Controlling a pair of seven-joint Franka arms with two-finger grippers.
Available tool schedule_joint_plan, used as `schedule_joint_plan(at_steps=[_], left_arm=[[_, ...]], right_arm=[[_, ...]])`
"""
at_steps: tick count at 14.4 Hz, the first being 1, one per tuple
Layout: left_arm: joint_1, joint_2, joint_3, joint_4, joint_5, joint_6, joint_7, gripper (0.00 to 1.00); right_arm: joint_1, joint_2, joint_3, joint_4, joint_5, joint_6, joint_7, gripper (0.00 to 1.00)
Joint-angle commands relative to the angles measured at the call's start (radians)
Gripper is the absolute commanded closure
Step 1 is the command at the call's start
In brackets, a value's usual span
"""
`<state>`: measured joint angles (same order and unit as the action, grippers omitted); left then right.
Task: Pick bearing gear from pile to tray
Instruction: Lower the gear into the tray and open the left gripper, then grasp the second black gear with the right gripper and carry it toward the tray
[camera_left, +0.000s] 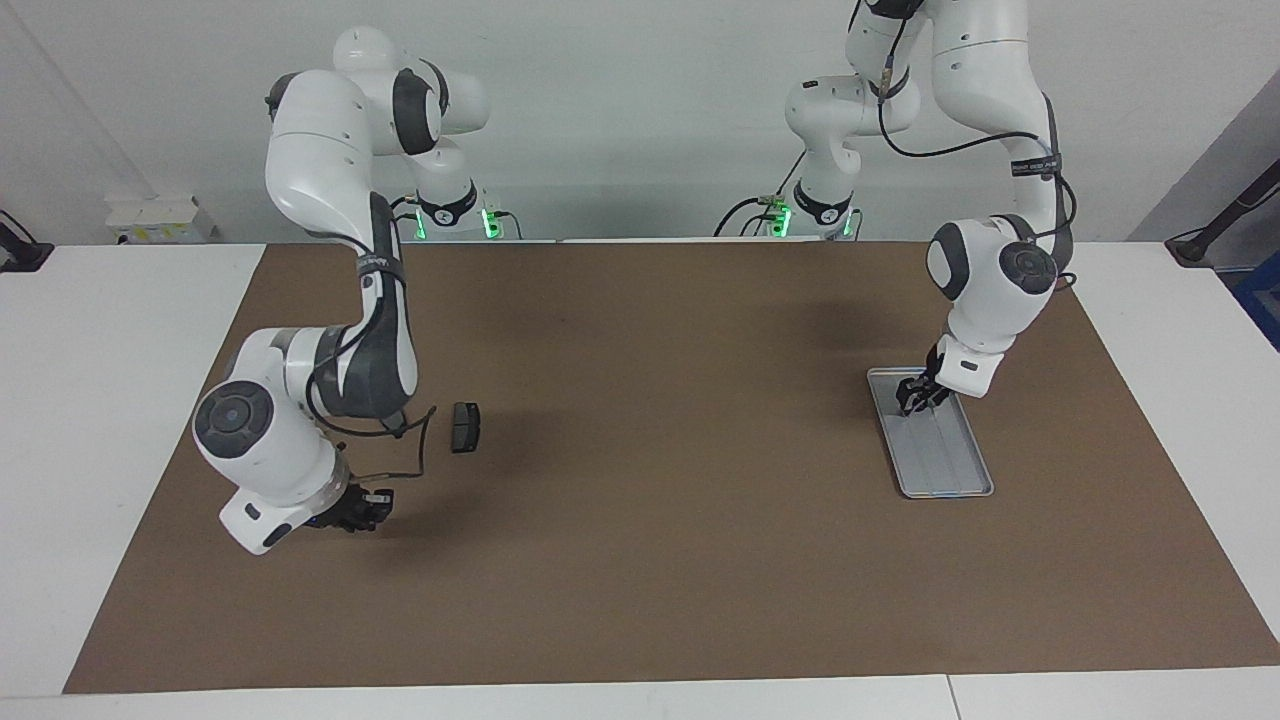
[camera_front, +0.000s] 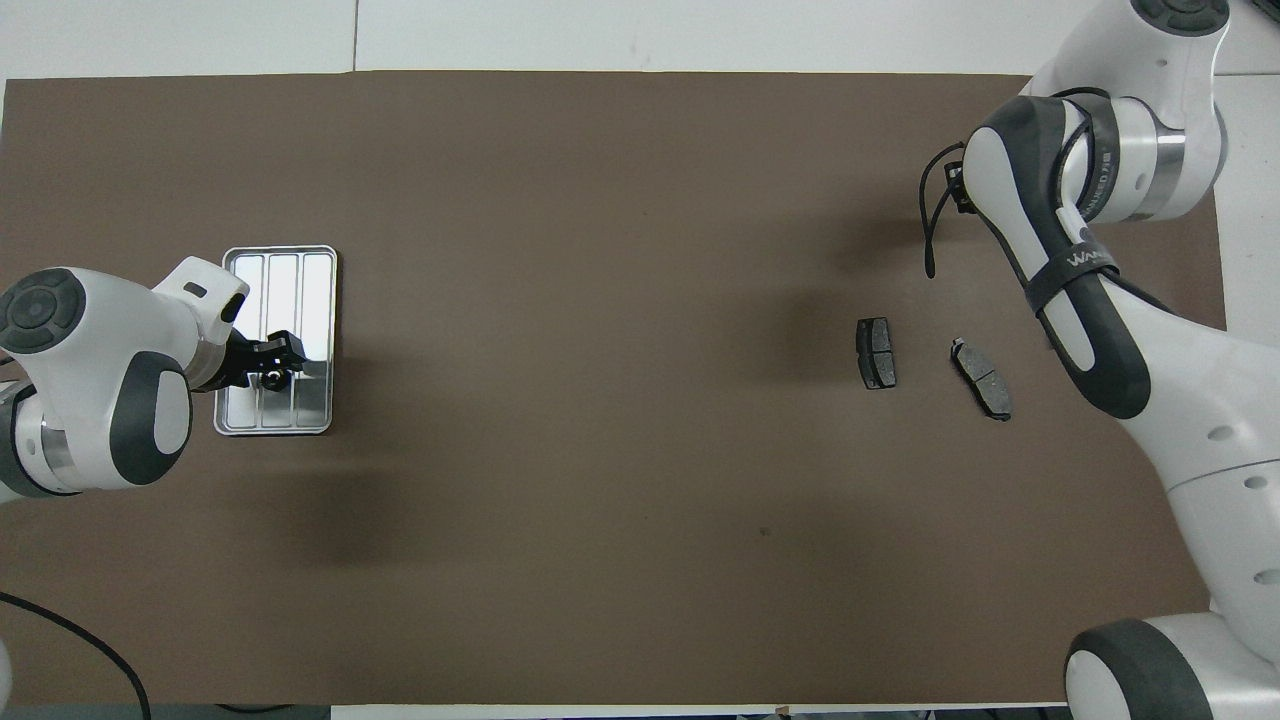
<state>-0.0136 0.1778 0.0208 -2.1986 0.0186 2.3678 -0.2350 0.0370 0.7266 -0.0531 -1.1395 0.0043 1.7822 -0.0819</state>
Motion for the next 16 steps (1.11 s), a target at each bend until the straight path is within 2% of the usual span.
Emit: schedule_joint_plan(at_steps=[1, 2, 6, 11, 16], left_arm=[[0.015, -0.027, -0.013, 0.002, -0.009, 0.011, 0.011, 0.04], [0.014, -0.031, -0.013, 0.02, -0.009, 0.002, 0.01, 0.0], [0.0, -0.031, -0.016, 0.098, -0.014, -0.044, 0.007, 0.0], [-0.035, -0.034, -0.022, 0.143, -0.046, -0.09, -0.004, 0.0], [-0.062, -0.038, -0.022, 0.14, -0.049, -0.107, -0.013, 0.0]], right_arm=[[0.0, -0.094, 0.012, -0.02, -0.004, -0.091, -0.021, 1.0], [0.027, -0.119, 0.01, -0.02, -0.006, -0.119, -0.019, 1.0], [0.108, -0.202, 0.01, -0.019, -0.003, -0.204, 0.131, 1.0], [0.22, -0.288, 0.01, -0.017, 0.01, -0.271, 0.342, 1.0], [0.352, -0.309, 0.01, -0.003, 0.072, -0.28, 0.623, 1.0]])
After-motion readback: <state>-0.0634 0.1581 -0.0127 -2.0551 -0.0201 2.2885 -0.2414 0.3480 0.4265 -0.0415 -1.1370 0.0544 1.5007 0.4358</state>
